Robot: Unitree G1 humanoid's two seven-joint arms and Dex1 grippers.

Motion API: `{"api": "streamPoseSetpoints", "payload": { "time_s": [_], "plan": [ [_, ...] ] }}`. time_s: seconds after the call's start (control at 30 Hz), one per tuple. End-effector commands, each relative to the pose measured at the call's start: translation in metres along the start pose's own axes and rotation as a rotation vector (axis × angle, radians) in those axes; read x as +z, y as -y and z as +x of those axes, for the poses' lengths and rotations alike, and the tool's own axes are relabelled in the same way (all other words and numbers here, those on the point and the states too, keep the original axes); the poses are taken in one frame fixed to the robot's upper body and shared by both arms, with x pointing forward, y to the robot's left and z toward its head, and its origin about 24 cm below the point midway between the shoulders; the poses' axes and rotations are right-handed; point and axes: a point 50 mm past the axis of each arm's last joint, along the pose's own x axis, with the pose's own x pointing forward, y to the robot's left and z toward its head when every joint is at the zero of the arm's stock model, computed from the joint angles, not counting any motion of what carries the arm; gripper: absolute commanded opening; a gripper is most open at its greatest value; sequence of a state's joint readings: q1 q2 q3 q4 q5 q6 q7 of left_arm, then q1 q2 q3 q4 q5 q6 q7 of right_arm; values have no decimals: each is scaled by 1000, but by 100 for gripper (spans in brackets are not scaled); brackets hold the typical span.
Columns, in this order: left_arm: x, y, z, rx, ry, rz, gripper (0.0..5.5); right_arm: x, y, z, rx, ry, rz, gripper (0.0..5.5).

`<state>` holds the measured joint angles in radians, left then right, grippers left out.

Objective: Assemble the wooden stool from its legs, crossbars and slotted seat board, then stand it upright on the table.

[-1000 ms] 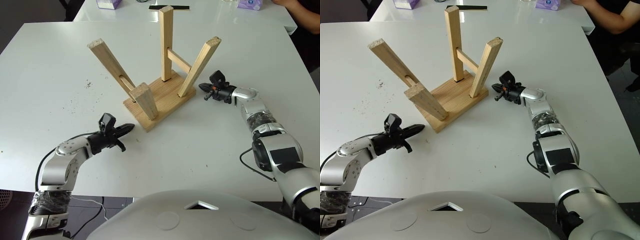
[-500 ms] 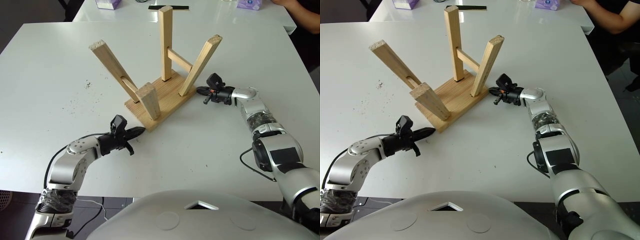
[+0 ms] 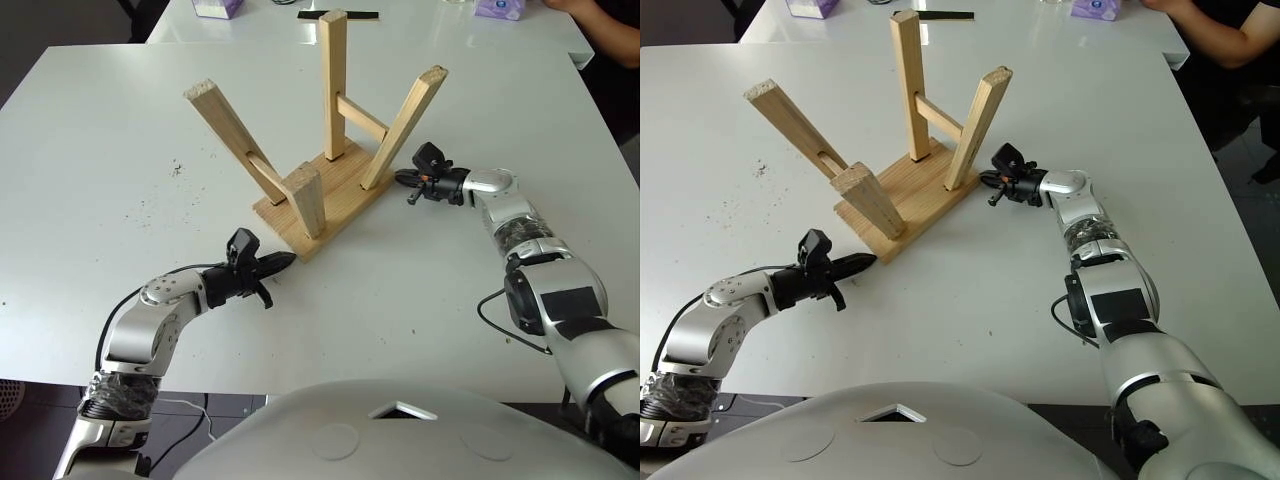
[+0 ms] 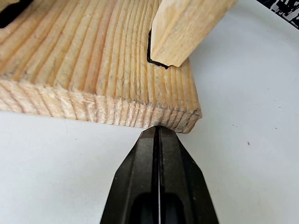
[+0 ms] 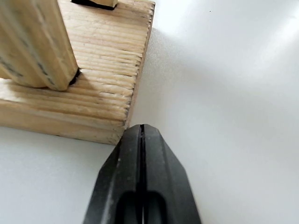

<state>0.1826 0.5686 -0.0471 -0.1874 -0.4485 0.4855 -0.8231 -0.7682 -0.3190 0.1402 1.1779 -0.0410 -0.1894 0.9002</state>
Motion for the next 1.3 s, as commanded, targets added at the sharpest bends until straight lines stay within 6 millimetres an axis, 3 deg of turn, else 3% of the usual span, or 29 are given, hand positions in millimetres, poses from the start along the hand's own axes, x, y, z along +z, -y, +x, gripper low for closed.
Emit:
{"api": "streamPoseSetpoints", "payload": {
  "time_s": [0.03, 0.13, 0.3, 0.5, 0.7, 0.9, 1.17, 1.3],
  "plan": [
    [-9, -2, 5, 45, -45, -15, 1, 1, -16, 4, 173, 40, -16, 0],
    [-9, -9, 4, 86, -46, 2, 1, -4, -19, -7, 241, 65, -14, 0],
    [-8, -13, -1, 118, -30, 11, 1, -19, -42, -34, 366, 79, -25, 0],
    [-12, -21, -15, 174, -54, 24, 1, -25, -55, -52, 320, 70, 3, 0],
    [-15, -22, -13, 170, -52, 28, 1, -32, -74, -62, 290, 63, 53, 0],
    [-22, -14, -12, 159, -46, 13, 1, -28, -64, -68, 190, 62, 52, 0],
    [-19, -22, -11, 179, -43, 24, 1, -29, -56, -61, 148, 37, 27, 0],
    [-18, -26, -11, 180, -46, 30, 1, -25, -43, -65, 107, 39, 8, 0]
  ]
}}
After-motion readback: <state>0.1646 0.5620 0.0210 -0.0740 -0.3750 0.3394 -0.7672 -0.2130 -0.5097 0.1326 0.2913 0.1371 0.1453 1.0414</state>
